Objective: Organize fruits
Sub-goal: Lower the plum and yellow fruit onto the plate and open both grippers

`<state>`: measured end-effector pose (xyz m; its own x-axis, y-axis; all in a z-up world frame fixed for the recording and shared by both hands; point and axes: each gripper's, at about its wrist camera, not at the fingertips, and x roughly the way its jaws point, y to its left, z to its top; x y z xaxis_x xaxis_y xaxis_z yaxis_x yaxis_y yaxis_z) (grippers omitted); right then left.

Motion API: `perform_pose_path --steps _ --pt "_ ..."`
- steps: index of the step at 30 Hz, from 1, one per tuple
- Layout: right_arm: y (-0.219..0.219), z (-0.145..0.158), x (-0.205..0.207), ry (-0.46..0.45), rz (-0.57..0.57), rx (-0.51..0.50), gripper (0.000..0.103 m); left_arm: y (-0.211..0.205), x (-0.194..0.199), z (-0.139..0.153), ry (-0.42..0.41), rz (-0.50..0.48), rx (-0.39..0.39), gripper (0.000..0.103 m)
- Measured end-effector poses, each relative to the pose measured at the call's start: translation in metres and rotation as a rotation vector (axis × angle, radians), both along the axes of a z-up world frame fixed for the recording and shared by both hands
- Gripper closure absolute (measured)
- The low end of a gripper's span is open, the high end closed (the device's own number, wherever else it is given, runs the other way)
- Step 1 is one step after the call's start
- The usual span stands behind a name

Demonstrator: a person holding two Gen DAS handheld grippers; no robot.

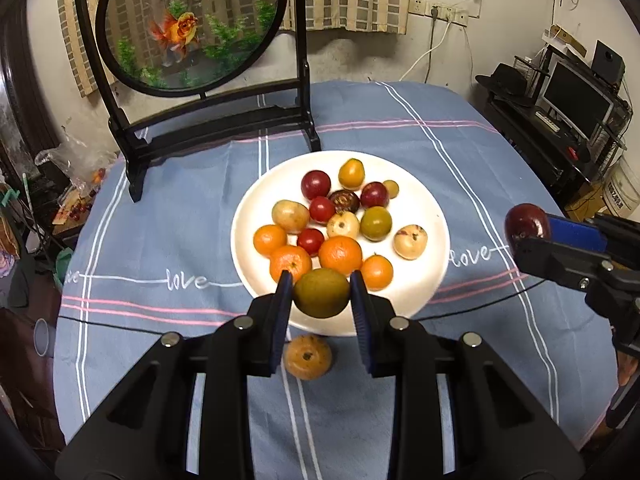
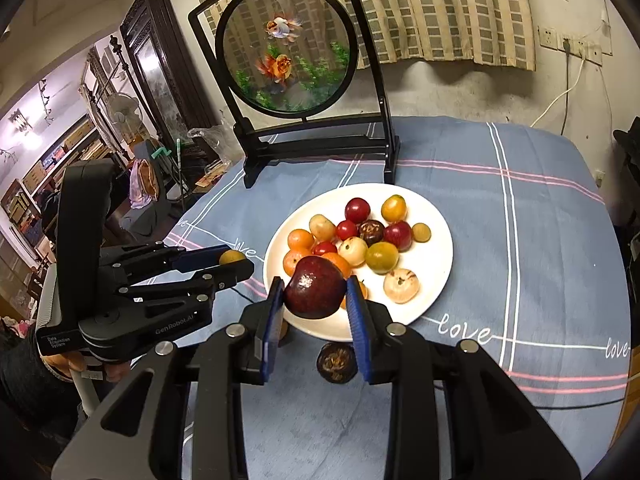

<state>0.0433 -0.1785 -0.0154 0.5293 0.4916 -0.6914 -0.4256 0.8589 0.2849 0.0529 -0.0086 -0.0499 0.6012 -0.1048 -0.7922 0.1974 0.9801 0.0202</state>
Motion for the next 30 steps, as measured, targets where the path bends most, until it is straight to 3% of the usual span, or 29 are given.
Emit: perform_pose_path --steps 15,30 --pt "0.002 -0.006 0.041 -0.005 0.005 -0.020 0.072 0.011 0.050 0.011 -0.036 0.030 0.022 0.074" --pt "0.031 -0.028 0.105 0.026 0.053 -0.060 0.072 -0.014 0.093 -0.029 0.036 0.001 0.071 0.073"
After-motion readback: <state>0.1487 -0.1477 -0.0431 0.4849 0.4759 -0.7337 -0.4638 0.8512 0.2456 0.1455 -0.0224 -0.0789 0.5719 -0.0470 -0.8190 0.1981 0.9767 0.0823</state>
